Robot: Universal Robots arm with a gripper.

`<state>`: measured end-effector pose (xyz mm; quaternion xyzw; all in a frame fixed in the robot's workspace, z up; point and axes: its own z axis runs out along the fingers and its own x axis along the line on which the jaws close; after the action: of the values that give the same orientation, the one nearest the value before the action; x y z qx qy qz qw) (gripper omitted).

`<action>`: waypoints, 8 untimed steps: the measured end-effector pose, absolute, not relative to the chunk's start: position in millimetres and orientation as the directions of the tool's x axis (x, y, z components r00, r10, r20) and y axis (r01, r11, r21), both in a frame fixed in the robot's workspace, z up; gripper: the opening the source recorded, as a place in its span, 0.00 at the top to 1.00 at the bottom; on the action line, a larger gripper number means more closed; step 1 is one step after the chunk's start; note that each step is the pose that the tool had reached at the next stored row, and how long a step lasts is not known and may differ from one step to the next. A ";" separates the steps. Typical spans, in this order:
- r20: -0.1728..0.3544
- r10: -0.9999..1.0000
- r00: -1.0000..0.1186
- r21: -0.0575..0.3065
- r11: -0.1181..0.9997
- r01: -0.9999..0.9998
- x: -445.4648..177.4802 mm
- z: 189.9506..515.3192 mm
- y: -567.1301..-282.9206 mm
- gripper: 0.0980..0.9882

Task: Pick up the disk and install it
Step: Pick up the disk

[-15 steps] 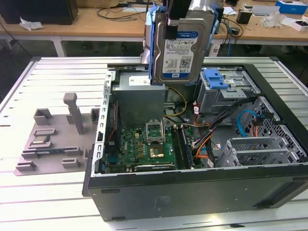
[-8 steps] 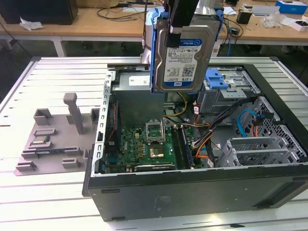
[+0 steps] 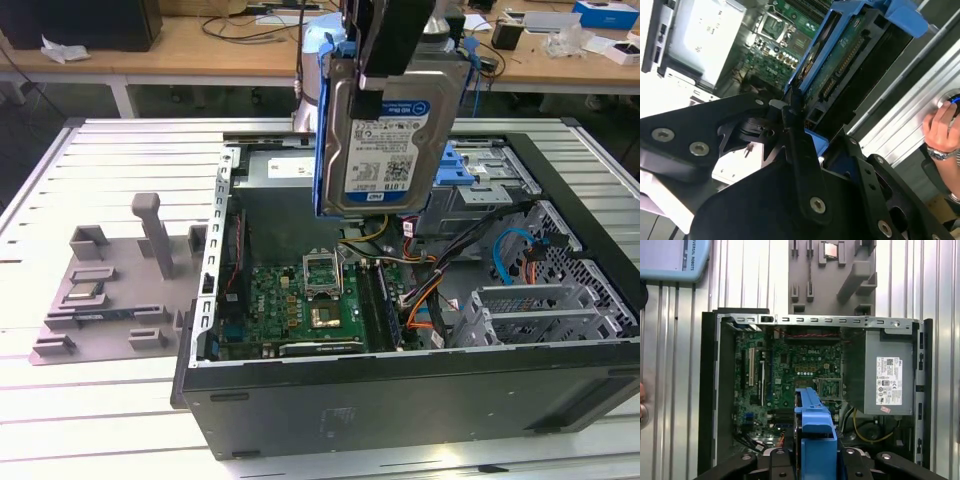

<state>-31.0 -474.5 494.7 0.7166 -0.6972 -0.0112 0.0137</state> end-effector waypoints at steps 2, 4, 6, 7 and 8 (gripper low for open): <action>0.003 -1.000 0.028 0.035 -0.027 -0.999 -30.9 494.7 -483.3 0.70; 0.003 -1.000 0.028 0.035 -0.027 -0.999 -30.9 494.7 -492.2 0.70; 0.003 -1.000 0.028 0.035 -0.027 -0.999 -30.9 494.7 -502.2 0.70; 0.003 -1.000 0.028 0.035 -0.027 -0.999 -30.9 494.6 -504.8 0.70; 0.003 -1.000 0.028 0.035 -0.027 -0.999 -30.9 494.6 -508.6 0.70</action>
<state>-30.9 -508.6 494.6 0.7166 -0.6972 -0.0112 0.0138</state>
